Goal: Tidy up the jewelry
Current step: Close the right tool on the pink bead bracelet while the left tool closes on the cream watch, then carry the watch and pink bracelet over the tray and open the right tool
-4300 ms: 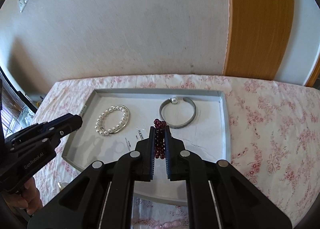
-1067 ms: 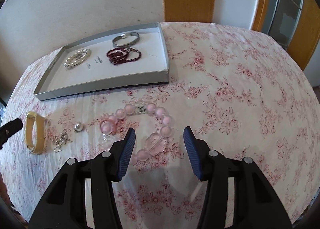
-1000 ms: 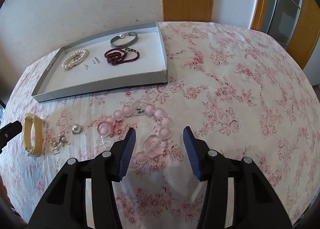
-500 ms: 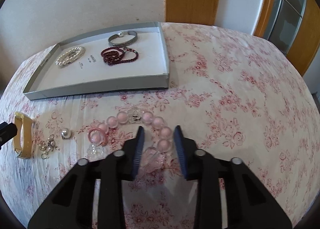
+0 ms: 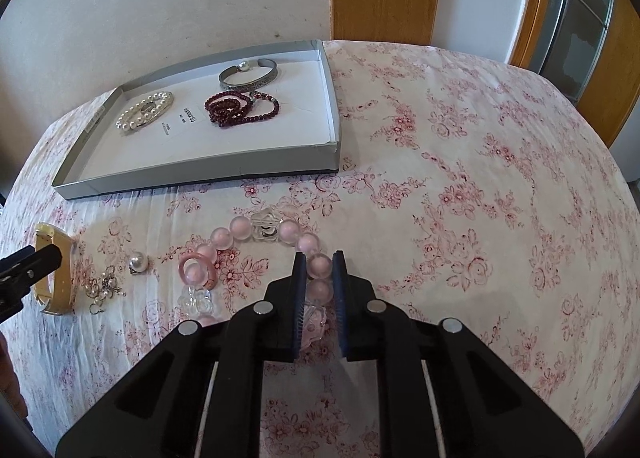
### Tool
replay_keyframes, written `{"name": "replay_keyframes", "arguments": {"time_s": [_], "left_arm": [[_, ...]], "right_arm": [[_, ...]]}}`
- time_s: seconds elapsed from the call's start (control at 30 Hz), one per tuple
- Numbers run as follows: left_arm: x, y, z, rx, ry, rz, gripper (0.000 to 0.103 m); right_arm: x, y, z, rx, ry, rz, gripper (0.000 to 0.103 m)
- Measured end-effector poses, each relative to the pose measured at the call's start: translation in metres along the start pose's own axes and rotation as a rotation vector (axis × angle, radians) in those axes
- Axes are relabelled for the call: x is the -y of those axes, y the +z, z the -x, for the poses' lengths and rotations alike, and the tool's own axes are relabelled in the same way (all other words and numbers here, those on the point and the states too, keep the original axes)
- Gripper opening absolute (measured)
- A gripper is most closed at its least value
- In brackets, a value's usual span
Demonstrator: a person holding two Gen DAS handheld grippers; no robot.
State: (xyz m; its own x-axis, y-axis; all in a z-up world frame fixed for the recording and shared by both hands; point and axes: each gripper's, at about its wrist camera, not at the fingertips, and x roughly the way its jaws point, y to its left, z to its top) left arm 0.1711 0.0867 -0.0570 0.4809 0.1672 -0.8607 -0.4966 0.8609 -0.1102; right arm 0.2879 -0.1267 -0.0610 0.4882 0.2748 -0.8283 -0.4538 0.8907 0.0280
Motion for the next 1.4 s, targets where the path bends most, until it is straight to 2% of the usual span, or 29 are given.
{"name": "replay_keyframes", "arguments": {"time_s": [0.17,0.63,0.73,0.9,1.4], "left_arm": [[0.001,0.0,-0.006,-0.014,0.01,0.005,0.08],[0.002,0.0,-0.012,-0.018,0.017,0.011,0.063],[0.0,0.0,-0.011,-0.009,0.004,0.016,0.053],[-0.001,-0.001,-0.009,-0.004,0.009,0.003,0.041],[-0.011,-0.009,0.001,-0.005,0.021,0.032,0.04]], "right_arm": [[0.0,0.0,0.001,-0.004,0.002,0.002,0.014],[0.0,0.0,0.002,-0.007,0.003,0.002,0.014],[0.0,0.0,0.002,-0.008,0.006,0.001,0.014],[0.003,0.003,0.002,-0.011,0.026,-0.013,0.014],[0.0,0.008,0.025,0.022,0.104,-0.028,0.014]]}}
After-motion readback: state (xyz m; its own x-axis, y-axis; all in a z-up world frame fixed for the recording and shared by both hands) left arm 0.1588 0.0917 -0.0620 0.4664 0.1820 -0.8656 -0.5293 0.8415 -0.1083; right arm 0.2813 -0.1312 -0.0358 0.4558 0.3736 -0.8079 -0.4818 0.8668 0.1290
